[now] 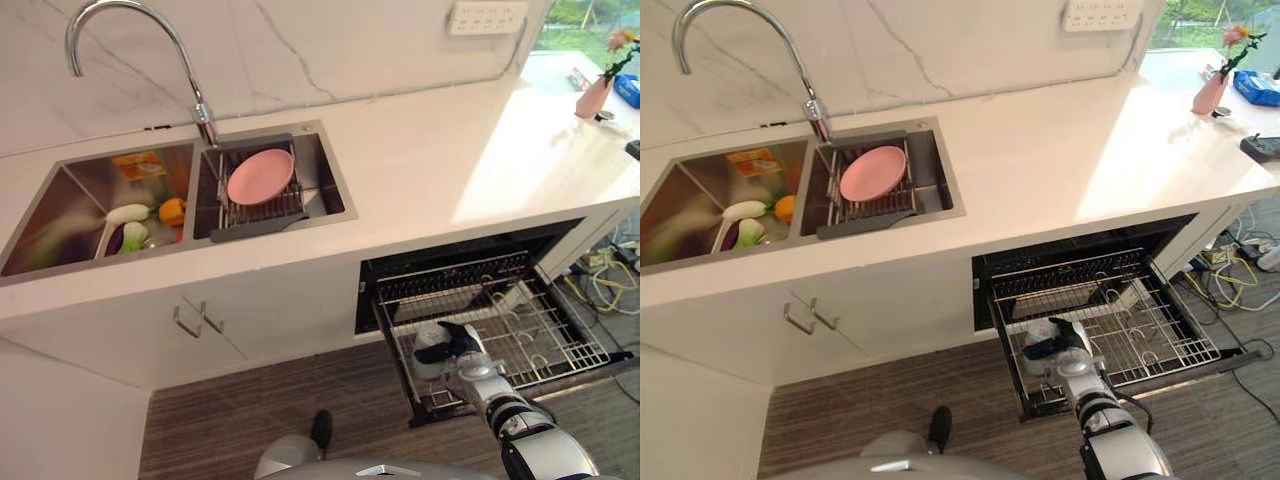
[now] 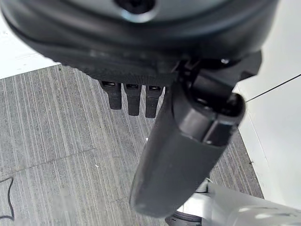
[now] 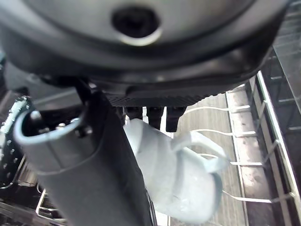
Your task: Place the dishes in the dishwasher.
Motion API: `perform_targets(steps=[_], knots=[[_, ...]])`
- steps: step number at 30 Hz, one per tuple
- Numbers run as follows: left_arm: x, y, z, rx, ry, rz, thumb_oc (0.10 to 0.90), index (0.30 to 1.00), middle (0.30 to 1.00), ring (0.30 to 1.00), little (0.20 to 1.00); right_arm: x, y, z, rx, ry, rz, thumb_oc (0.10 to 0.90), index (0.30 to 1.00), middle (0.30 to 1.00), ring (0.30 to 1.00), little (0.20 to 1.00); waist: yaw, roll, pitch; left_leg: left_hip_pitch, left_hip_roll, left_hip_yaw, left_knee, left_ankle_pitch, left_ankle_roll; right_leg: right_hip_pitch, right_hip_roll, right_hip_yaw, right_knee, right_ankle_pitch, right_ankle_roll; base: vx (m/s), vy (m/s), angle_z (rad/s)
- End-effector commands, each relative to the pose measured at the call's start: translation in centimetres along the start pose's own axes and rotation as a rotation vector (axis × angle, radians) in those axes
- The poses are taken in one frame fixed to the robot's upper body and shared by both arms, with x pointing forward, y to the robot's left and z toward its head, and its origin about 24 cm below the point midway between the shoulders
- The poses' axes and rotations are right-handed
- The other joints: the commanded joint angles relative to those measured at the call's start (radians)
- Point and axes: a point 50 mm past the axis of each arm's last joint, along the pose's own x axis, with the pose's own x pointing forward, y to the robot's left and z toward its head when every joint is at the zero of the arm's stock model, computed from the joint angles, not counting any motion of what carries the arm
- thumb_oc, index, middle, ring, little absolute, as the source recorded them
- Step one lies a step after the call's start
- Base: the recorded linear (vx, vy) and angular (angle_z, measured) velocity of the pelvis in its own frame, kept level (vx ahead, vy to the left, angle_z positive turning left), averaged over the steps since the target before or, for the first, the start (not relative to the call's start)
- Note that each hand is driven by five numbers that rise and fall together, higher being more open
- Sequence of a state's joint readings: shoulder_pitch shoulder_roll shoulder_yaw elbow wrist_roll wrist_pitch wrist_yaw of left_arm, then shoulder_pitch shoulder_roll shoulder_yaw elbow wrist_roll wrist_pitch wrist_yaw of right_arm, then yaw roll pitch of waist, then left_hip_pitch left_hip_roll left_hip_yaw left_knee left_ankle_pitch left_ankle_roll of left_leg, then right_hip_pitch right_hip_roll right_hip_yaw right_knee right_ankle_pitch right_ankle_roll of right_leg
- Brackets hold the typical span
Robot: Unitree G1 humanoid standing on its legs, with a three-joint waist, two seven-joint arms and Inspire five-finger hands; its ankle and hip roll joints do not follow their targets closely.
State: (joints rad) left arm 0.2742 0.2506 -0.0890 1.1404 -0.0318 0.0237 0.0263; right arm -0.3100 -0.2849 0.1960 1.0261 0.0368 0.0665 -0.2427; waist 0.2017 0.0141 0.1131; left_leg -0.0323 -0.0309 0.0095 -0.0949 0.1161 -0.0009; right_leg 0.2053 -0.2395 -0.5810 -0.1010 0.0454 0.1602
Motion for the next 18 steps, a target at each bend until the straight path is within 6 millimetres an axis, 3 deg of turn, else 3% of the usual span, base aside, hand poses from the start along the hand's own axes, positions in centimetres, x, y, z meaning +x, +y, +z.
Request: perform_targets(steps=[1,9,12,18], knots=[[0.3,-1.1,1.2,-0.065,-0.014,-0.004,0.800,0.900,0.900,0.900,0.900,0.1,-4.8,6.8,-0.074,-0.311,-0.204,0.800,0.900,0.900,0.900,0.900,0.000,0.055,-0.031,0.080,0.067,0.062,0.029,-0.129,-0.070,-0.003,0.002,0.018,0.017,-0.085,-0.014,-0.12,-0.023,-0.12],[0.3,-2.3,2.9,-0.098,-0.066,-0.049,0.800,0.900,0.900,0.900,0.900,-1.9,-5.1,8.2,0.031,-0.458,-0.207,0.800,0.900,0.900,0.900,0.900,-0.051,0.068,-0.026,0.111,0.110,0.116,0.044,-0.130,-0.080,-0.017,0.038,0.107,0.014,-0.116,-0.035,-0.05,-0.078,-0.32],[0.4,-2.8,2.5,-0.221,-0.021,-0.052,0.800,0.900,0.900,0.900,0.900,-4.2,-5.4,8.5,0.116,-0.574,-0.144,0.800,0.900,0.900,0.900,0.900,-0.097,0.067,-0.015,0.115,0.142,0.136,0.063,-0.124,-0.092,-0.038,0.074,0.162,0.014,-0.132,-0.052,-0.03,-0.133,-0.33],[0.4,-3.5,1.5,-0.295,0.040,-0.060,0.800,0.900,0.900,0.900,0.900,-8.0,-5.2,10.0,0.296,-0.779,-0.004,0.800,0.900,0.900,0.900,0.900,-0.150,0.072,0.013,0.095,0.191,0.176,0.140,-0.122,-0.118,-0.075,0.116,0.243,0.014,-0.139,-0.065,-0.01,-0.144,-0.49]])
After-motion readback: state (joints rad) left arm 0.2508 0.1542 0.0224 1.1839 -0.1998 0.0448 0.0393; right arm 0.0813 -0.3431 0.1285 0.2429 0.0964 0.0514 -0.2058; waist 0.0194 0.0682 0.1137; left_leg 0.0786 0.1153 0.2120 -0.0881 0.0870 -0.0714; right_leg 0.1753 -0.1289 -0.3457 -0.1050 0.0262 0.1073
